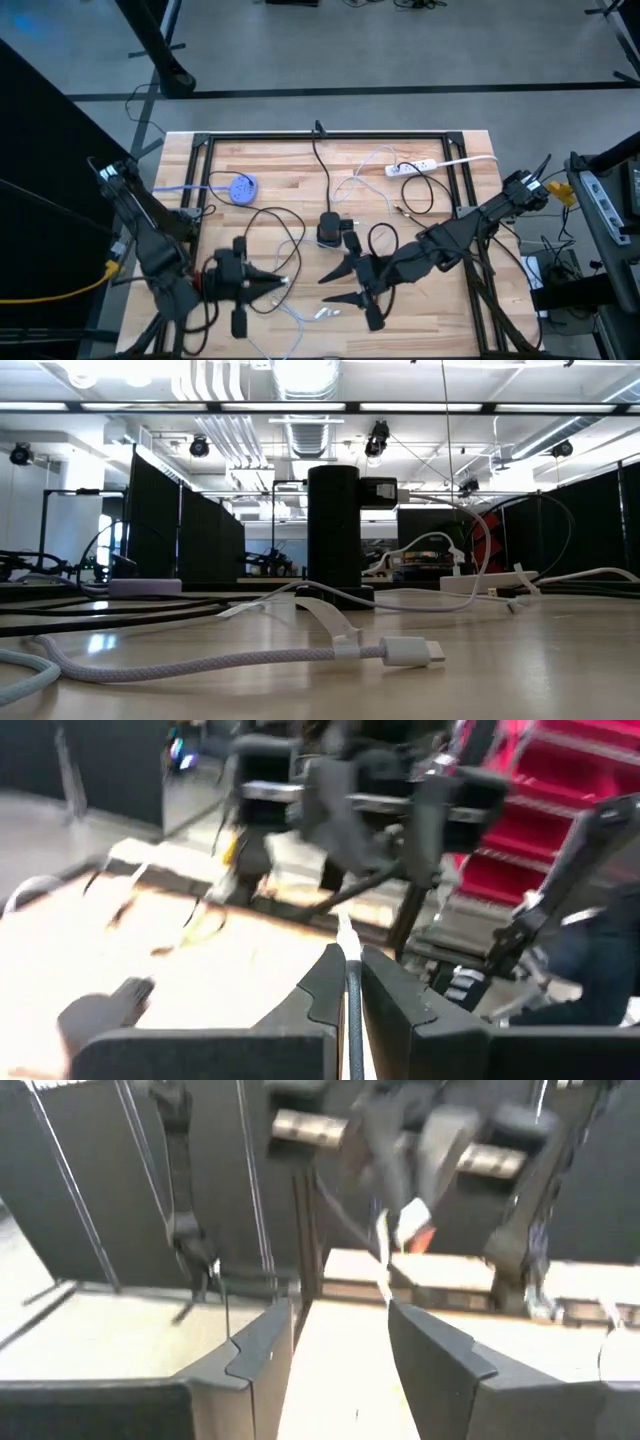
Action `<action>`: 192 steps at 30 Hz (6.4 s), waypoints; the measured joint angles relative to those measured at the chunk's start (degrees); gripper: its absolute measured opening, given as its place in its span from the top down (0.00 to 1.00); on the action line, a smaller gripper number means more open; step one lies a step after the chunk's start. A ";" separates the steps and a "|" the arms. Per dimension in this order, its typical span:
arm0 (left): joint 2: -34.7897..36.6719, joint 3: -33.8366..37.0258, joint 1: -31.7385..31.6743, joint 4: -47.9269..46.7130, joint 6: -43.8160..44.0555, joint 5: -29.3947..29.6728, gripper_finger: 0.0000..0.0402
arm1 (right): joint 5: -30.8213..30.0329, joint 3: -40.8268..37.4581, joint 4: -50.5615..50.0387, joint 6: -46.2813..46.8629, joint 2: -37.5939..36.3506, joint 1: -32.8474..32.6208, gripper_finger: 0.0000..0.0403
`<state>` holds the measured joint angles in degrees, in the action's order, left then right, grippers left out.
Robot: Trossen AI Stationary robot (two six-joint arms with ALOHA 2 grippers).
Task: Insert USB
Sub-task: Insert the green charger cable into the violet outlet extension
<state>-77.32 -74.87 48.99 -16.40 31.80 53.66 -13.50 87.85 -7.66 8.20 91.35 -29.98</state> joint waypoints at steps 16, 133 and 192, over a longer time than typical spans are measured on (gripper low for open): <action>9.71 -0.02 -23.84 -36.34 10.89 -26.41 0.98 | 2.45 -0.02 -26.91 6.96 -6.94 3.53 0.78; -13.70 16.48 -79.49 -42.89 -62.84 -43.95 0.98 | 38.43 -9.38 -15.65 -2.42 -8.76 24.24 0.97; -16.43 17.65 -86.93 -37.93 -66.83 -42.00 0.98 | 37.44 -9.60 -14.28 -2.13 -8.76 24.26 0.97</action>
<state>-93.75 -57.23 -37.95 -54.33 -35.03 11.66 23.94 78.26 -21.93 6.07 82.59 -5.72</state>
